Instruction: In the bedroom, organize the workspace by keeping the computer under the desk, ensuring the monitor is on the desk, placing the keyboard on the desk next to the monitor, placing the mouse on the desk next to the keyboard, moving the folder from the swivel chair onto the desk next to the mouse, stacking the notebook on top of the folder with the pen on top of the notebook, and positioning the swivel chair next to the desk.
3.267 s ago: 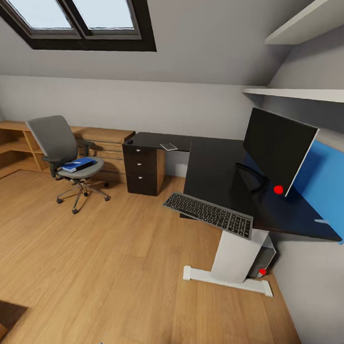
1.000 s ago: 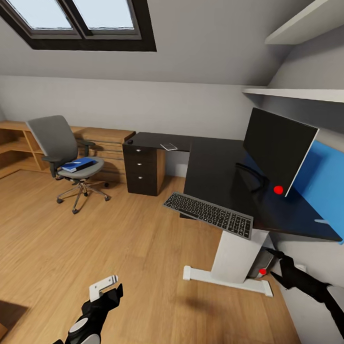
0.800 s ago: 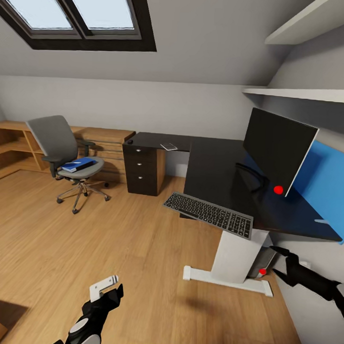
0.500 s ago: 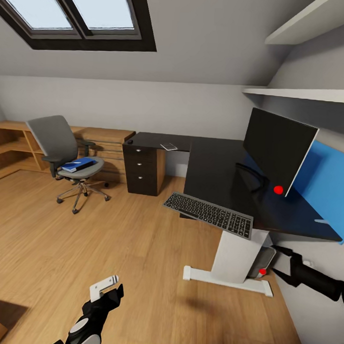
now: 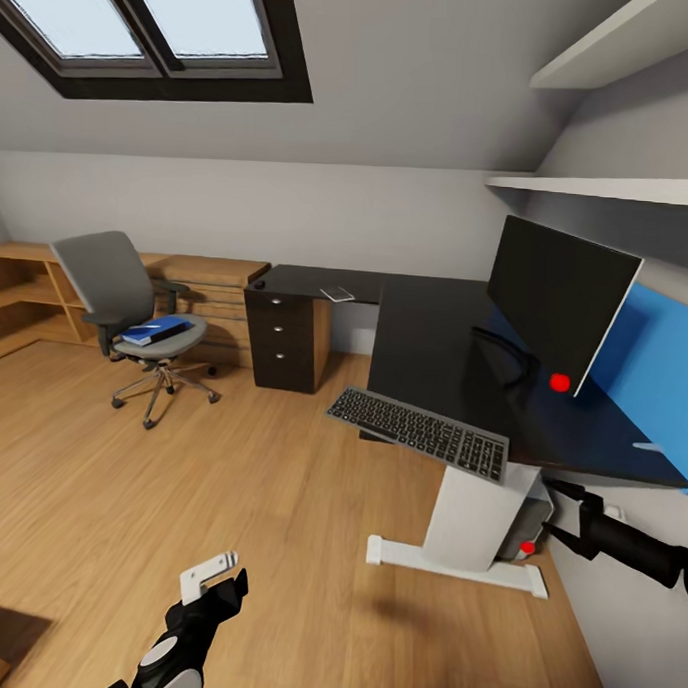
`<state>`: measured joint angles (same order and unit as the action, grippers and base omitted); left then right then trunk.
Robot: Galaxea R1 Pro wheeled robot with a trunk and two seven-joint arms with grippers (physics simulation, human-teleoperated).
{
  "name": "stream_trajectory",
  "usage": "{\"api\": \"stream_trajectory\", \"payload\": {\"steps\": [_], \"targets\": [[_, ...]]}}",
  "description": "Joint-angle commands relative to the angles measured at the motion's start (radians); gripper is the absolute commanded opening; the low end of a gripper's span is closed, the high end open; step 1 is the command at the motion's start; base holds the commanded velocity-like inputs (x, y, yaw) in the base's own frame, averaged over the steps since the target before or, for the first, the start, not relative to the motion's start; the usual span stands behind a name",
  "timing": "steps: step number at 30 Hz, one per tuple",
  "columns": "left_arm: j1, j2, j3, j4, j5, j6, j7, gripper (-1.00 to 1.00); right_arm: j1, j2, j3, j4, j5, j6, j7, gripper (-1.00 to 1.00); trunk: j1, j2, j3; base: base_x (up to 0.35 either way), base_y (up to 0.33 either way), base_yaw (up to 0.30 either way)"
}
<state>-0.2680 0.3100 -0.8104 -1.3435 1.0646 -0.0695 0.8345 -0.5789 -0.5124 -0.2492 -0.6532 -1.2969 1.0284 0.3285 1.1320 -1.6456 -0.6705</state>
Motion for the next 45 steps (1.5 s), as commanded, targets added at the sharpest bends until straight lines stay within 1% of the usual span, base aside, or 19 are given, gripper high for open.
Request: {"api": "stream_trajectory", "payload": {"steps": [1,7,17,19,22,24,27,29,31,33,45], "targets": [[-0.001,0.000,-0.011,0.001,0.008,-0.007,0.005,1.00,-0.001,0.001,-0.002,0.000,0.011,0.004,0.009,1.00,0.000,0.000,-0.001,0.074,0.000,0.000],[-0.001,0.000,-0.038,0.001,0.007,-0.007,0.011,1.00,-0.001,0.001,-0.003,0.000,0.012,0.004,0.010,1.00,0.000,0.000,-0.001,0.041,0.000,0.000],[-0.001,0.000,-0.048,0.001,0.004,-0.008,0.009,1.00,-0.001,0.001,-0.004,0.000,0.014,0.003,0.010,1.00,0.000,0.000,-0.001,0.062,0.000,0.000],[-0.001,0.000,-0.060,-0.003,0.003,-0.009,0.006,1.00,-0.001,0.001,-0.004,0.000,0.014,0.002,0.011,1.00,0.000,0.000,-0.001,0.004,0.000,0.000],[-0.002,-0.001,-0.069,-0.005,0.003,-0.009,0.006,1.00,-0.001,0.002,-0.004,0.000,0.014,0.002,0.011,1.00,0.012,-0.021,-0.010,0.001,0.000,0.000],[-0.001,-0.001,-0.070,-0.006,0.003,-0.010,0.007,1.00,-0.001,0.002,-0.004,0.001,0.014,0.002,0.011,1.00,0.020,-0.035,-0.017,0.000,0.000,0.000],[-0.001,-0.001,-0.071,-0.006,0.003,-0.010,0.007,1.00,-0.001,0.002,-0.004,0.001,0.014,0.001,0.010,1.00,0.020,-0.035,-0.017,0.000,0.000,0.000],[-0.002,-0.012,-0.071,-0.006,0.003,-0.010,0.009,1.00,-0.001,0.002,-0.004,0.001,0.014,0.001,0.010,1.00,0.027,-0.049,-0.023,0.000,0.000,0.000],[-0.001,-0.020,-0.070,-0.006,0.003,-0.010,0.010,1.00,-0.001,0.002,-0.004,0.001,0.014,0.001,0.010,1.00,0.027,-0.049,-0.023,0.000,0.000,0.000],[-0.001,-0.022,-0.069,-0.006,0.003,-0.010,0.010,1.00,-0.001,0.002,-0.004,0.001,0.014,0.001,0.010,1.00,0.027,-0.049,-0.023,0.000,0.000,0.000],[-0.002,-0.025,-0.069,-0.004,0.003,-0.010,0.009,1.00,-0.001,0.004,-0.003,0.006,0.016,0.001,0.009,1.00,0.027,-0.049,-0.023,0.037,0.000,0.000]]}}
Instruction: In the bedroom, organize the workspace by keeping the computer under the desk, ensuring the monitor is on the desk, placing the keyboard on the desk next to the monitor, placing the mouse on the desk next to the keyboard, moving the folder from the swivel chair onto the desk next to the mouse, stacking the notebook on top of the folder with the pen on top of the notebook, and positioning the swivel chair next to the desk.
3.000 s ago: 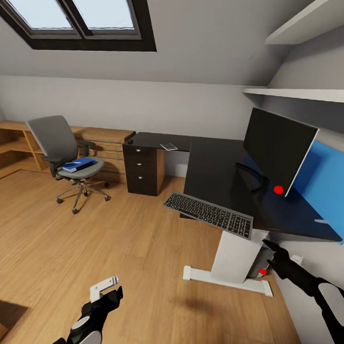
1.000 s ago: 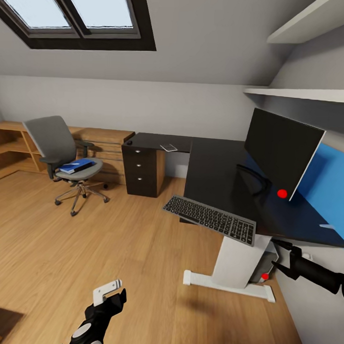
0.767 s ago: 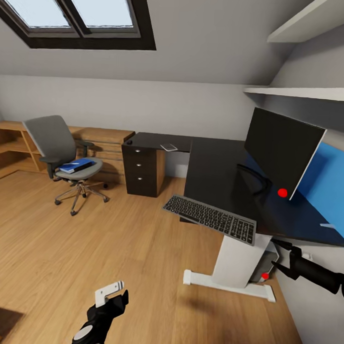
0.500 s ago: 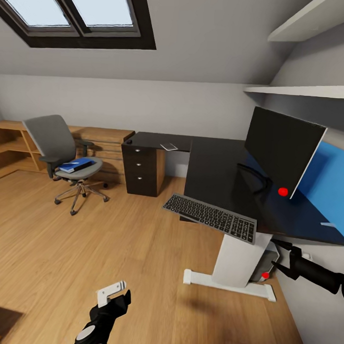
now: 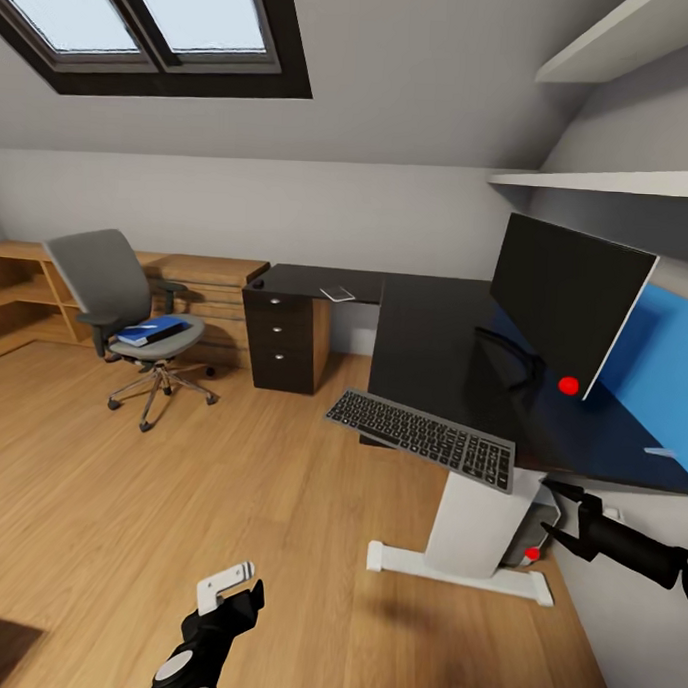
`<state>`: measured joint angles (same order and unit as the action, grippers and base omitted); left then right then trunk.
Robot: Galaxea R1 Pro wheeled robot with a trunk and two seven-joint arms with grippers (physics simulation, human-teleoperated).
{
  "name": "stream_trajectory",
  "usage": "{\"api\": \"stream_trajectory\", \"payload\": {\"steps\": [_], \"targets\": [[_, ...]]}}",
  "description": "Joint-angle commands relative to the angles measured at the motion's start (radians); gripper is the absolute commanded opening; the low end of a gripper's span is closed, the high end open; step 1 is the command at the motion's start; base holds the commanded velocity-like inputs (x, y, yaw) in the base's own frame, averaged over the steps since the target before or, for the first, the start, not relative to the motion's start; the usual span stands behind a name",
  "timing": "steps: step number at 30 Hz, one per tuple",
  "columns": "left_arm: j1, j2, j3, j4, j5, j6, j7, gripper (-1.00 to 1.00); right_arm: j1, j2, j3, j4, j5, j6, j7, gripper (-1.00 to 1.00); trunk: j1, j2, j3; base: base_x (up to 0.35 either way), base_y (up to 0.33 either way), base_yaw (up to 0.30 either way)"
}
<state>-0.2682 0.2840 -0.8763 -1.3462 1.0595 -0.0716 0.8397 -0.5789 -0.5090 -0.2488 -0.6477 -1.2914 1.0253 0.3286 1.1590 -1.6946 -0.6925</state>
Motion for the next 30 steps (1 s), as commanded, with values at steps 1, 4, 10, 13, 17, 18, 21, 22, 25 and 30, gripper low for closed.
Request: {"api": "stream_trajectory", "payload": {"steps": [1,4,10,13,17,18,21,22,25,30], "targets": [[-0.001,0.001,-0.003,0.000,0.008,-0.008,0.006,1.00,-0.001,0.001,-0.003,0.002,0.010,0.005,0.009,1.00,0.000,0.000,-0.001,0.131,0.000,0.000],[-0.001,0.001,-0.003,0.002,0.008,-0.007,0.008,1.00,-0.001,0.001,-0.003,0.003,0.010,0.004,0.008,1.00,0.000,0.000,-0.001,0.046,0.000,0.000],[-0.001,0.000,-0.006,0.002,0.009,-0.007,0.007,1.00,-0.001,0.002,0.000,0.003,0.010,0.004,0.007,1.00,0.000,0.000,-0.001,0.093,0.000,0.000],[-0.001,0.001,-0.006,0.002,0.008,-0.007,0.003,1.00,-0.001,0.003,0.001,0.004,0.010,-0.007,0.007,1.00,0.000,0.000,-0.001,0.077,0.000,0.000],[-0.001,0.000,-0.006,0.002,0.008,-0.007,0.001,1.00,-0.001,0.003,0.001,0.004,0.011,-0.010,0.007,1.00,0.000,0.000,-0.001,0.200,0.000,0.000],[-0.001,0.000,-0.006,0.002,0.008,-0.007,0.001,1.00,-0.001,0.003,0.001,0.004,0.012,-0.010,0.007,1.00,0.000,0.000,-0.001,0.108,0.000,0.000],[-0.001,0.001,-0.006,0.002,0.008,-0.007,0.001,1.00,-0.001,0.003,0.002,0.003,0.012,-0.011,0.007,1.00,0.000,0.000,-0.001,0.059,0.000,0.000],[-0.001,0.001,-0.006,0.002,0.008,-0.007,0.001,1.00,-0.001,0.003,0.002,0.003,0.012,-0.011,0.007,1.00,0.000,0.000,-0.001,0.018,0.000,0.000],[-0.001,0.001,-0.006,0.002,0.008,-0.006,0.000,1.00,-0.001,0.003,0.002,0.003,0.013,-0.011,0.007,1.00,0.000,0.000,-0.001,0.025,0.000,0.000],[-0.001,0.000,-0.006,0.002,0.010,-0.005,0.000,1.00,-0.001,0.007,0.003,0.004,0.013,-0.011,0.007,1.00,0.000,0.000,-0.001,0.134,0.000,0.000]]}}
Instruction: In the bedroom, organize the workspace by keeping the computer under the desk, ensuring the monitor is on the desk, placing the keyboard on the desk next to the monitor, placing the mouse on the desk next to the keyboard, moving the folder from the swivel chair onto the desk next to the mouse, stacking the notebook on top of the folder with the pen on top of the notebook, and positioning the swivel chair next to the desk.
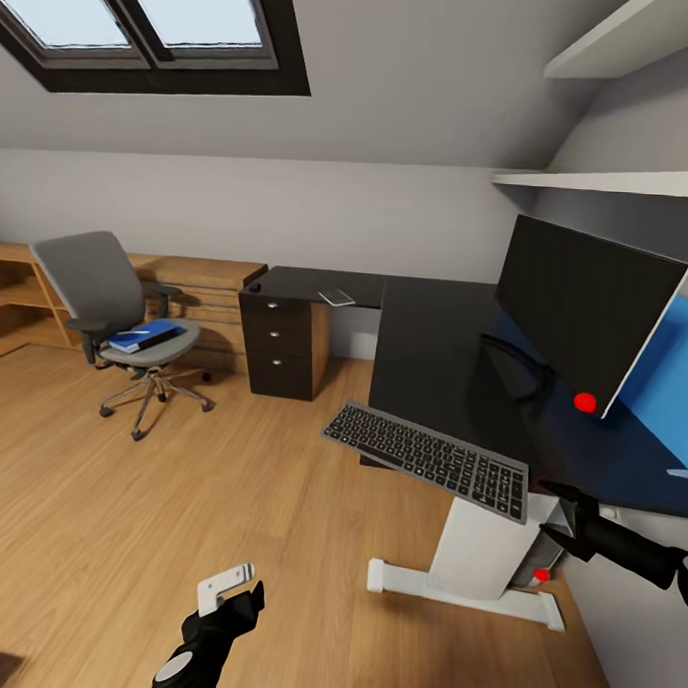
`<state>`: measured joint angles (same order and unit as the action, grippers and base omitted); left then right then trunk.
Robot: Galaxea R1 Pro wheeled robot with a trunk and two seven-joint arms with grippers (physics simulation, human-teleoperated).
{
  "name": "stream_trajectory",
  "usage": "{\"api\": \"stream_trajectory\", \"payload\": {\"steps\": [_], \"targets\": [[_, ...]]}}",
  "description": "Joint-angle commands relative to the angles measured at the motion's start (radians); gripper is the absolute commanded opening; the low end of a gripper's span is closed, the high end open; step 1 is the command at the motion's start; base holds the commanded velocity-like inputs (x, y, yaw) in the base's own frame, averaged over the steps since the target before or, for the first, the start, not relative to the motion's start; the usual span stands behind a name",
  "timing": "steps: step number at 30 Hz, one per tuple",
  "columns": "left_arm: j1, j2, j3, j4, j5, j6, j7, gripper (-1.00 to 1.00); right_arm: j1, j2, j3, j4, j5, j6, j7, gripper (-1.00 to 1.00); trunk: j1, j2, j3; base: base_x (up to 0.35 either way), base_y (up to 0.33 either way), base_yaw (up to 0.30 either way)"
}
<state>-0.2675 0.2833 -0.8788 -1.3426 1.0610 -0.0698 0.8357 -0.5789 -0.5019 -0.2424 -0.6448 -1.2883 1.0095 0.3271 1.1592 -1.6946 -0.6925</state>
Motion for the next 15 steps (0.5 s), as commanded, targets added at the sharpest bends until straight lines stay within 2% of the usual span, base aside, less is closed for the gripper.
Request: {"api": "stream_trajectory", "payload": {"steps": [1,11,15], "targets": [[-0.001,0.001,-0.003,-0.001,0.008,-0.008,0.004,1.00,-0.001,0.001,-0.003,0.001,0.010,0.004,0.009,1.00,0.000,-0.001,-0.001,0.039,0.000,0.000],[-0.001,0.001,-0.003,-0.001,0.008,-0.008,0.004,1.00,-0.001,0.003,-0.002,0.002,0.010,-0.018,0.007,1.00,0.000,-0.001,-0.001,0.007,0.002,0.000],[-0.001,0.001,-0.003,-0.001,0.008,-0.008,0.001,1.00,-0.001,0.004,-0.002,0.002,0.010,-0.021,0.007,1.00,0.000,-0.001,-0.001,0.000,0.164,0.000]]}}
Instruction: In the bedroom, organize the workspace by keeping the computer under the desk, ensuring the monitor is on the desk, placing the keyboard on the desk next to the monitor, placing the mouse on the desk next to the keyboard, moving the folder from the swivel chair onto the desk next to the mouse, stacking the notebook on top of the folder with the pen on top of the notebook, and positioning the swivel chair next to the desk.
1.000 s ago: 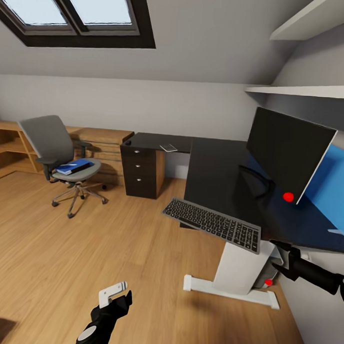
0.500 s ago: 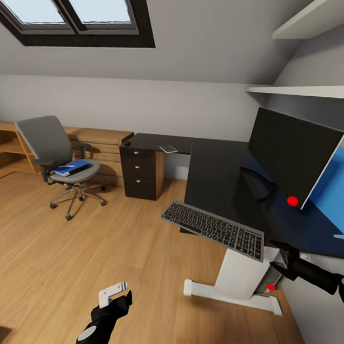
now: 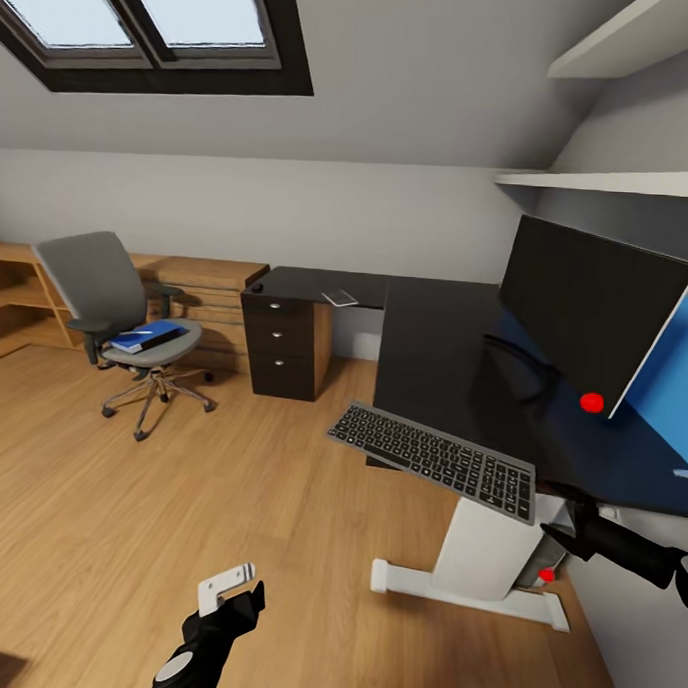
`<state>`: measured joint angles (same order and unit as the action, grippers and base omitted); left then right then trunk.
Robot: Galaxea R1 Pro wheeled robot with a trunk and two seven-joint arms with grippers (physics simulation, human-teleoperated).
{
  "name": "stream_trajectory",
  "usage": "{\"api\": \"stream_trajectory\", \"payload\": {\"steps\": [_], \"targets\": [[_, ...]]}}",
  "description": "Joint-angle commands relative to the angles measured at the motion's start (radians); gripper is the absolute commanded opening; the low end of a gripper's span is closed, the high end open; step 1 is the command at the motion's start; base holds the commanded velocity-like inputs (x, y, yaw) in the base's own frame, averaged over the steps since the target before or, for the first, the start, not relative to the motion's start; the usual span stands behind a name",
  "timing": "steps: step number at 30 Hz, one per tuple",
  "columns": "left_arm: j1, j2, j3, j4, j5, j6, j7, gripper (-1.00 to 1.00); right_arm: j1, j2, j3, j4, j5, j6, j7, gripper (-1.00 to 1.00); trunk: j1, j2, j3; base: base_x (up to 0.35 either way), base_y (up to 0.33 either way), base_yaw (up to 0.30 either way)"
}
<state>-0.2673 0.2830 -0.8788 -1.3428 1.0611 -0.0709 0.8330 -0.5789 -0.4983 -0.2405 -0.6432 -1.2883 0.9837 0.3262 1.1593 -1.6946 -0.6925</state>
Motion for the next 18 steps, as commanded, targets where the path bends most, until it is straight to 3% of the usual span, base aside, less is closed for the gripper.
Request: {"api": "stream_trajectory", "payload": {"steps": [1,13,18], "targets": [[-0.001,0.001,-0.003,-0.001,0.008,-0.007,0.003,1.00,-0.001,0.001,-0.003,0.000,0.010,0.005,0.008,1.00,0.000,-0.001,-0.001,0.000,0.140,0.000],[-0.002,0.001,-0.011,0.001,0.012,-0.006,0.003,1.00,-0.001,0.006,-0.003,0.001,0.020,0.003,0.007,1.00,0.000,-0.001,-0.001,0.002,0.024,0.000],[-0.002,0.001,-0.011,0.003,0.012,-0.006,0.003,1.00,-0.001,0.008,-0.003,0.002,0.032,0.002,0.007,1.00,0.000,-0.001,-0.001,0.150,0.047,0.000]]}}
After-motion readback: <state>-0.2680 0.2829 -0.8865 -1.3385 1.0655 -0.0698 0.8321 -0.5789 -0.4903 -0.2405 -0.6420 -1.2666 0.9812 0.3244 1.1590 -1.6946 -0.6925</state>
